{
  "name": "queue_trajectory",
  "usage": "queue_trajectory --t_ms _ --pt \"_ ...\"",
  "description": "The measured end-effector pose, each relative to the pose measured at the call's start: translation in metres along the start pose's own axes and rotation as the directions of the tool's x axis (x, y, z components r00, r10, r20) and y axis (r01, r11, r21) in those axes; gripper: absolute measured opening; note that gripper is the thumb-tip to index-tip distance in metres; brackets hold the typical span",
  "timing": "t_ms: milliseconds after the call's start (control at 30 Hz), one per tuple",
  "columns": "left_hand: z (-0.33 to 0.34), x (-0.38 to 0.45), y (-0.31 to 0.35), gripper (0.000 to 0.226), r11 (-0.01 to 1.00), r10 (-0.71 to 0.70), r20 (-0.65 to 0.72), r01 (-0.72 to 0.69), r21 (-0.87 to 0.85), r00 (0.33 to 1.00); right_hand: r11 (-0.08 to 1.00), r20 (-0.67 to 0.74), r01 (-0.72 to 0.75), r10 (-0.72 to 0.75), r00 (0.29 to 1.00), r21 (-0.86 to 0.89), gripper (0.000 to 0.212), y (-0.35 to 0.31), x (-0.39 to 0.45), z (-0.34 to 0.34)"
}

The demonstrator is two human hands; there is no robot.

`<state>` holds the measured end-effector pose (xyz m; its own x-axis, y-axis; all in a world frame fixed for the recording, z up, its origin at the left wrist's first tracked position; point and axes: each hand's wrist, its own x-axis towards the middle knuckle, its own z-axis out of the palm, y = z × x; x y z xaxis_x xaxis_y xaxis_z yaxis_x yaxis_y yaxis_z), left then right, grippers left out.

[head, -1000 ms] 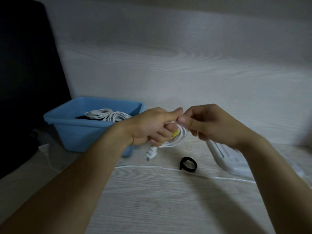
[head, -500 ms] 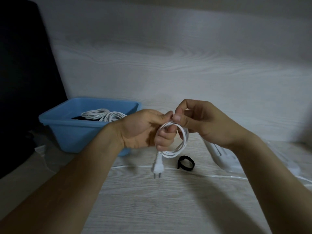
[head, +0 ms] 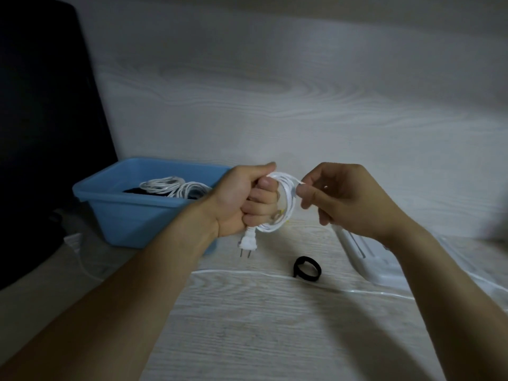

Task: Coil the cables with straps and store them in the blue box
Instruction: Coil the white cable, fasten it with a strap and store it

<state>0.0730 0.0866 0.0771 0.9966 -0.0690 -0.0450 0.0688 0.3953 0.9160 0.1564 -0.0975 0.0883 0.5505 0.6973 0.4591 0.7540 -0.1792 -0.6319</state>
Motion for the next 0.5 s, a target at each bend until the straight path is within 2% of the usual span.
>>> queue_trajectory --t_ms 133,267,400,500 --pt "-0.015 -0.003 0.016 0.048 0.970 0.120 -0.172 -0.153 -0.190 0.978 0.996 -0.070 -0.033 0.027 0.997 -0.084 0.013 0.005 -0.001 -0.012" --pt "-0.014 -0.003 0.024 0.045 0.888 0.203 -0.398 -0.339 -0.309 0.895 0.987 -0.135 -0.028 0.006 0.991 -0.161 0.012 0.007 0.000 -0.016" --pt "0.000 -0.001 0.025 0.045 0.771 0.251 -0.443 -0.454 -0.447 0.861 0.974 -0.094 0.015 -0.037 0.995 -0.224 0.010 0.002 0.001 -0.001" --pt "0.005 -0.002 0.027 0.042 0.688 0.296 -0.448 -0.514 -0.513 0.844 0.946 0.024 0.084 -0.081 0.996 -0.314 0.010 -0.002 0.002 0.017"
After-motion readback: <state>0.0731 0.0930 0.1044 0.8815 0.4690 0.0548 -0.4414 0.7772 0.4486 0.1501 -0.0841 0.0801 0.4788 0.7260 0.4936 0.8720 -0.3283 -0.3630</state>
